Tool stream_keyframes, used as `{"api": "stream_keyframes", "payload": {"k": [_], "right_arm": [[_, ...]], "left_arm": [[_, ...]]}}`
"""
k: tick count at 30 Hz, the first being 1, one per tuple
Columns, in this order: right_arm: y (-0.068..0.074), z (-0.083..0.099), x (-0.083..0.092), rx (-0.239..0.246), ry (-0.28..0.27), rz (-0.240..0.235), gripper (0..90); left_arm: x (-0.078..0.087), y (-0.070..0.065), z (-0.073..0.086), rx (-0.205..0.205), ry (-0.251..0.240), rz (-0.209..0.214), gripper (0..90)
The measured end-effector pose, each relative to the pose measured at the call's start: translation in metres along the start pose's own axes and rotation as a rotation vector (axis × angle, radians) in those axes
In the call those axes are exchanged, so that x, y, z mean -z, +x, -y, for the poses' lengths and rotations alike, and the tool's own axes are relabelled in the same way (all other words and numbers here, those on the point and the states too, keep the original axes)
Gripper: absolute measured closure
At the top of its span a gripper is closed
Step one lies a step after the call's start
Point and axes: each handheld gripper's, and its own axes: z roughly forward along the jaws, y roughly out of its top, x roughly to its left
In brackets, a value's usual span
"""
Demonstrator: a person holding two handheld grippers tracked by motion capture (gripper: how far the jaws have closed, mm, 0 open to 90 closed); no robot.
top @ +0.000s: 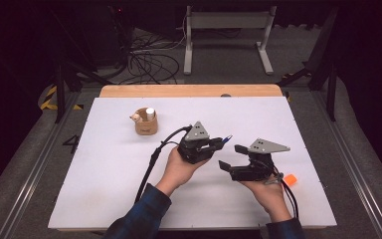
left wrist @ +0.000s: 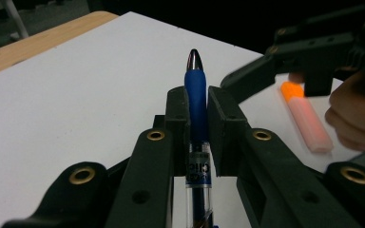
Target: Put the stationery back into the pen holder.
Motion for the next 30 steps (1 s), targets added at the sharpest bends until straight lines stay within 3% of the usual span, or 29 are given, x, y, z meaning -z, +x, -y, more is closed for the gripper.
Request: {"api": "stream_keyframes", "payload": {"k": [10, 15, 30], "right_arm": [[0.006, 0.002, -0.008, -0.047, -0.020, -0.057, 34.6], [0.006, 0.002, -0.009, -0.066, -0.029, -0.062, 44.9], [0.002, 0.004, -0.010, -0.106, -0.048, -0.097, 60.6]], "left_arm": [[-0.008, -0.010, -0.002, 0.001, -0.022, 0.005, 80.0], [-0.010, -0.013, -0.003, -0.002, -0.030, 0.013, 80.0], [-0.008, -0.018, -0.005, -0.016, -0.037, 0.019, 79.9]]}}
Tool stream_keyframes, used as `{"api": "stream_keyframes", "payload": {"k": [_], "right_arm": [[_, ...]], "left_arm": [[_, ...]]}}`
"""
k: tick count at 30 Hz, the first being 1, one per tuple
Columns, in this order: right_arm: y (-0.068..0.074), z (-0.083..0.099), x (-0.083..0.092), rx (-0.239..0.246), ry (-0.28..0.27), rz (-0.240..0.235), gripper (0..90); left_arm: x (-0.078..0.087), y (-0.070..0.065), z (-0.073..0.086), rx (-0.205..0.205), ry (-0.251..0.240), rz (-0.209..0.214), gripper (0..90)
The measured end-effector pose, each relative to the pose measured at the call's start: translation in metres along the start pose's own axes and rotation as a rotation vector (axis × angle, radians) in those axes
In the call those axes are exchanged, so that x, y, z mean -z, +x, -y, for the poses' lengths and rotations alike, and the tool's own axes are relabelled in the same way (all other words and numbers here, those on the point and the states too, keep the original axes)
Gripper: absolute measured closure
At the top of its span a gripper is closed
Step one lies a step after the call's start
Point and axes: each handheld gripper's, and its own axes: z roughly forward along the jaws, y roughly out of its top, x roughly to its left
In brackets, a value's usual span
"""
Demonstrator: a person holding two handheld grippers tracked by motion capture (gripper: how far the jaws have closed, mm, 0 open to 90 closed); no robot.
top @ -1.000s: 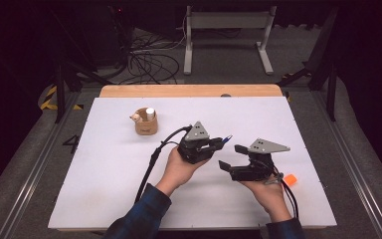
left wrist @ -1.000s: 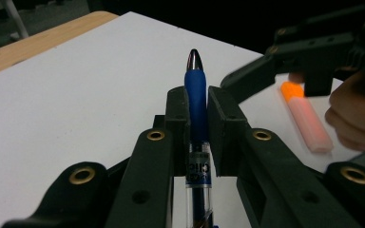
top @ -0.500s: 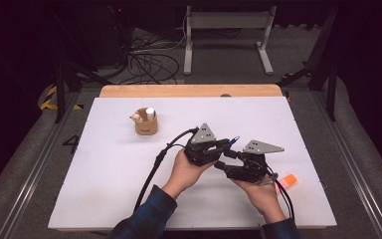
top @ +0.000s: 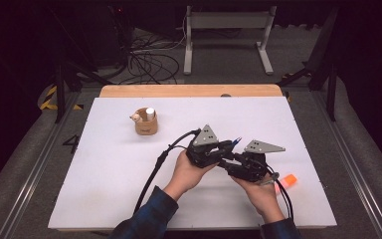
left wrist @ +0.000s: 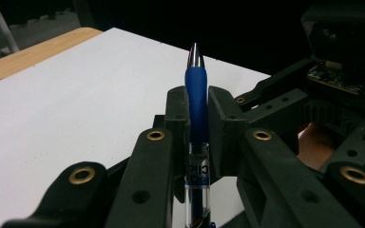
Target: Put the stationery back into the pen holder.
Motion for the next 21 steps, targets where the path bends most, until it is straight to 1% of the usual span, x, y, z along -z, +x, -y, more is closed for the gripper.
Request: {"api": "stream_keyframes", "payload": {"k": [2, 8, 9, 11, 14, 18, 21], "right_arm": [[0.000, 0.000, 0.000, -0.001, 0.000, -0.001, 62.6], [-0.001, 0.000, 0.002, 0.008, 0.006, 0.002, 70.5], [-0.001, 0.000, 0.002, 0.008, 0.008, 0.002, 71.8], [-0.002, 0.000, 0.002, 0.009, 0.010, 0.003, 74.0], [-0.003, 0.001, 0.003, 0.005, 0.014, -0.001, 76.0], [-0.004, 0.001, 0.004, 0.005, 0.021, 0.015, 78.5], [-0.007, 0.001, 0.007, -0.002, 0.016, 0.035, 80.1]], "left_arm": [[0.001, 0.000, 0.000, 0.004, -0.005, 0.000, 79.9], [0.006, 0.001, -0.001, -0.005, -0.012, -0.005, 79.9], [0.007, 0.001, -0.001, 0.000, -0.010, -0.003, 79.8], [0.009, 0.001, -0.001, -0.007, -0.010, -0.007, 79.8], [0.011, 0.000, -0.001, -0.008, -0.016, -0.008, 79.7], [0.013, 0.000, -0.002, -0.016, -0.017, -0.008, 79.2], [0.014, -0.001, -0.002, -0.007, -0.021, -0.002, 79.3]]}}
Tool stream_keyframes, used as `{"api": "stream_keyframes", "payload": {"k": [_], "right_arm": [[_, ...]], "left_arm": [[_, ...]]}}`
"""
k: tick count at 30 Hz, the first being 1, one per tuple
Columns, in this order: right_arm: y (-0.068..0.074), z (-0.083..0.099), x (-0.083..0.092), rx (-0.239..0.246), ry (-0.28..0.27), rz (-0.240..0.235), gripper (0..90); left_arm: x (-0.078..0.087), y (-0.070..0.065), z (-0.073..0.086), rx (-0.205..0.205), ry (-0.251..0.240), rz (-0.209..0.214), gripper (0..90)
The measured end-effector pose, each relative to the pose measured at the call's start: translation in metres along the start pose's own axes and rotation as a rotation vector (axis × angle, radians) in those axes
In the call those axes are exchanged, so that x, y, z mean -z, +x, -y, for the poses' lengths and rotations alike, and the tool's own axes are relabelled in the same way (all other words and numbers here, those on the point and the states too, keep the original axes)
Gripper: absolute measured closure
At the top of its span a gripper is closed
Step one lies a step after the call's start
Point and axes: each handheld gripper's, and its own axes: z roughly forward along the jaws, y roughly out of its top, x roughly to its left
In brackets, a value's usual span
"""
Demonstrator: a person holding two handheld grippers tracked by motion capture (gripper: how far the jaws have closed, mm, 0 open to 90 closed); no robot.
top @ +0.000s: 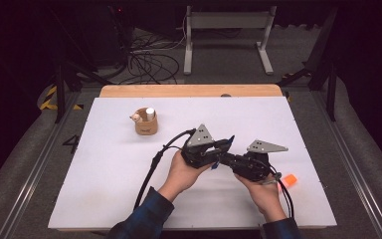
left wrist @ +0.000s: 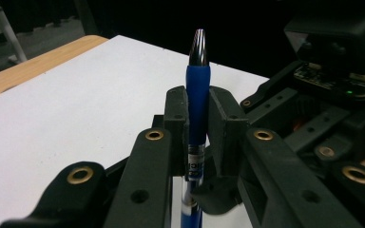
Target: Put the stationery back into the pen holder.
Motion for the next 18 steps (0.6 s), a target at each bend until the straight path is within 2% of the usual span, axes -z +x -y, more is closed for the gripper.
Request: {"api": "stream_keyframes", "payload": {"k": [5, 7, 9, 12, 14, 18], "right_arm": [[0.0016, 0.0003, -0.0006, 0.021, 0.016, 0.031, 80.2], [0.0024, 0.0004, -0.0008, 0.030, 0.019, 0.041, 80.2], [0.0029, -0.0001, -0.0008, 0.044, 0.022, 0.051, 80.2], [0.0046, -0.0004, -0.0009, 0.061, 0.030, 0.061, 80.2], [0.0066, -0.0007, -0.0015, 0.074, 0.039, 0.069, 80.2], [0.0090, -0.0010, -0.0028, 0.096, 0.048, 0.080, 80.2]], "left_arm": [[-0.0020, 0.0001, 0.0009, -0.014, 0.011, -0.005, 78.3], [-0.0024, -0.0006, 0.0009, -0.006, 0.004, -0.005, 77.2], [-0.0022, -0.0002, -0.0002, -0.011, -0.005, -0.012, 73.2], [-0.0030, -0.0014, -0.0009, -0.005, -0.011, -0.010, 73.2], [-0.0032, -0.0014, -0.0012, -0.023, -0.010, -0.012, 75.0], [-0.0032, -0.0016, -0.0010, -0.030, -0.008, -0.017, 78.6]]}}
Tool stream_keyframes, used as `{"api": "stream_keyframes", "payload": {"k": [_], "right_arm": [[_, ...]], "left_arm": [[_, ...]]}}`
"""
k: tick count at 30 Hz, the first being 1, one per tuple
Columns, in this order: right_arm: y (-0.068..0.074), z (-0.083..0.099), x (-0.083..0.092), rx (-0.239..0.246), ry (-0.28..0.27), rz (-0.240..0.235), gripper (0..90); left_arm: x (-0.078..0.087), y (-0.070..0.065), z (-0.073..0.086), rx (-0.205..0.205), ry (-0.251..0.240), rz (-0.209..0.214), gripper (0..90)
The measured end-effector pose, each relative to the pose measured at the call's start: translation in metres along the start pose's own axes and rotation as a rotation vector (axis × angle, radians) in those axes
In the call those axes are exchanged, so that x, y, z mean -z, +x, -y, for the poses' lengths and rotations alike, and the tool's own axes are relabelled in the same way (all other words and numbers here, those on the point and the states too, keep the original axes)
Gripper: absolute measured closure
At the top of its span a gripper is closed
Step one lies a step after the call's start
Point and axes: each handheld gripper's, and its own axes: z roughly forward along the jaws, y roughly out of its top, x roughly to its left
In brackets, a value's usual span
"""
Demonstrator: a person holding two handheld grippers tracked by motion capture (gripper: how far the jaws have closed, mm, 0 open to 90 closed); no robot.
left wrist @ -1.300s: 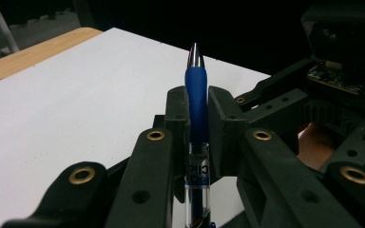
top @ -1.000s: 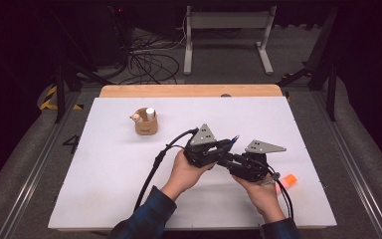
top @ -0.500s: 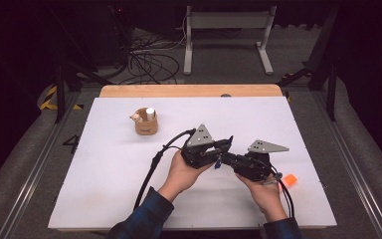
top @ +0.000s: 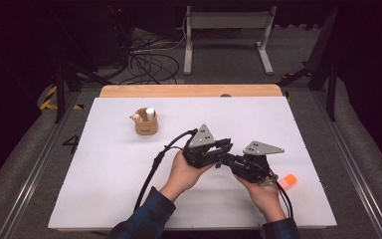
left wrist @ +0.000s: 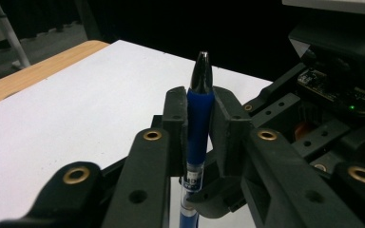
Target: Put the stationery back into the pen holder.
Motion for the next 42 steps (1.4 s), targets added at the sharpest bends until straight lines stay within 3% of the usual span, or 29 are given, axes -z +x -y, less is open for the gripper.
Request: {"api": "stream_keyframes", "payload": {"k": [11, 15, 20, 27, 36, 42], "right_arm": [[0.000, 0.000, 0.000, 0.022, -0.015, 0.007, 77.9], [0.000, 0.001, -0.001, 0.030, -0.010, 0.003, 66.9], [0.001, 0.000, 0.002, 0.050, -0.043, 0.006, 52.5], [-0.002, -0.003, 0.008, 0.042, -0.081, -0.005, 29.1], [-0.006, -0.006, 0.017, 0.053, -0.106, -0.005, 13.5], [-0.009, -0.007, 0.020, 0.046, -0.115, 0.007, 6.1]], "left_arm": [[0.002, 0.000, -0.002, -0.006, -0.005, -0.011, 79.9], [0.004, 0.002, -0.002, -0.009, -0.009, -0.022, 79.9], [0.007, 0.006, -0.002, -0.003, -0.009, -0.038, 79.9], [0.014, 0.014, -0.003, -0.007, -0.008, -0.067, 79.9], [0.026, 0.028, -0.002, -0.005, -0.005, -0.106, 79.9], [0.038, 0.041, -0.002, 0.020, -0.024, -0.145, 79.9]]}}
